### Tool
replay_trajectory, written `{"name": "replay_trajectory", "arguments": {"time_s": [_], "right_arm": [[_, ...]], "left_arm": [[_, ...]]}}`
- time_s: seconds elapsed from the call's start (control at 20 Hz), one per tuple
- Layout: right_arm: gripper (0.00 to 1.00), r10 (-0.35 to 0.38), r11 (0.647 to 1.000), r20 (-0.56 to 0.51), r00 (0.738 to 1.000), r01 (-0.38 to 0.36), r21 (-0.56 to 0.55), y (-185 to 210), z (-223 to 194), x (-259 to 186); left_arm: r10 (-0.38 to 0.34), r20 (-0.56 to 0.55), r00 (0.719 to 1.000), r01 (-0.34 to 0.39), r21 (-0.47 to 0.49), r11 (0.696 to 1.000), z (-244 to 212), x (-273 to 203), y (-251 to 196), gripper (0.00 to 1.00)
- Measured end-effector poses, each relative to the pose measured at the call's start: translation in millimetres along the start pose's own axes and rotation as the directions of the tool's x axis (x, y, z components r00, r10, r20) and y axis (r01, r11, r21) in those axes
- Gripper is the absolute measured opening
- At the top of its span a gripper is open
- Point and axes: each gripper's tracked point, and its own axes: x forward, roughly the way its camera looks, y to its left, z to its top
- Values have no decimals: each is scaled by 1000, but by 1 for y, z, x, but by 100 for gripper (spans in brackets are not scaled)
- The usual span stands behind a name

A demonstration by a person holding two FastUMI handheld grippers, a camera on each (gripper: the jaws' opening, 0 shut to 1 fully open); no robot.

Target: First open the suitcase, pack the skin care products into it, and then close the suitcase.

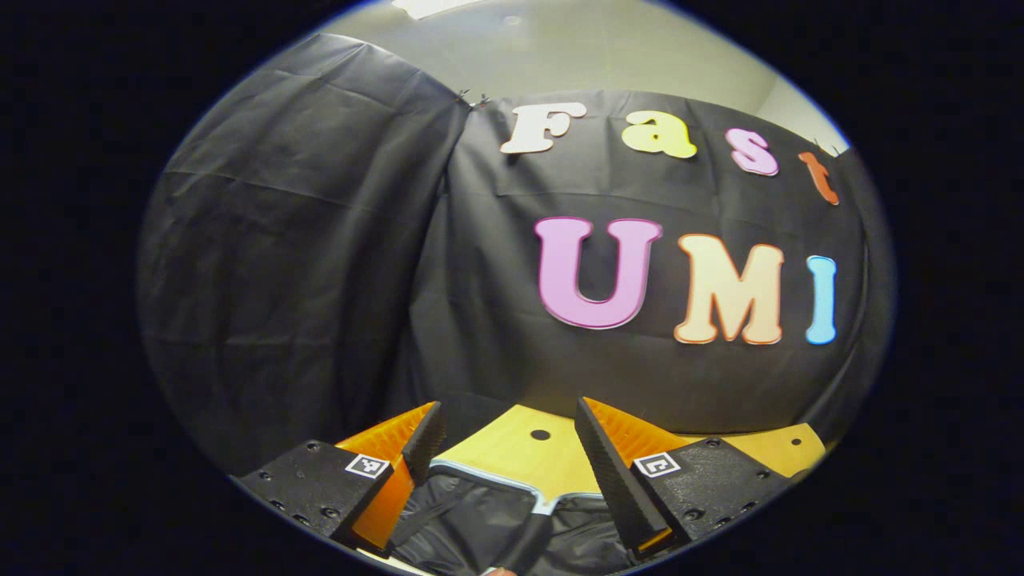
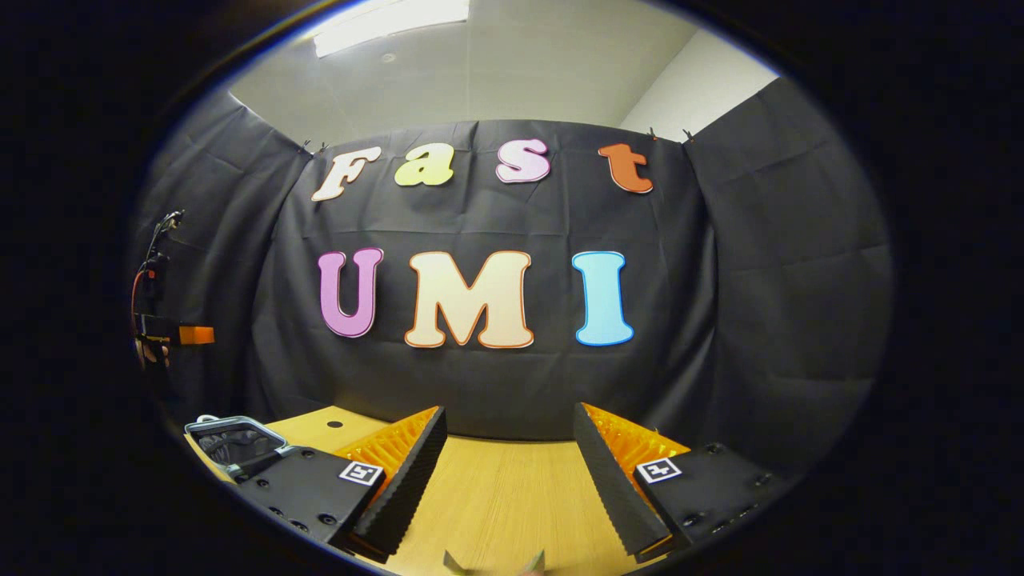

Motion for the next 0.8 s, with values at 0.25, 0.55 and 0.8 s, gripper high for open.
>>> {"name": "replay_trajectory", "arguments": {"time_s": [0.25,0.55,0.8], "right_arm": [[99,20,1000,15,1000,-20,-1,-22,7,4],[99,8,999,39,999,-6,-47,-56,17,0],[99,28,999,27,999,-27,-43,-71,12,-5]], "left_arm": [[-111,13,994,110,70,992,0,-30,-83,94],[-196,-28,980,197,26,980,-22,-55,-150,94],[-242,-59,968,245,40,969,-41,-78,-192,95]]}}
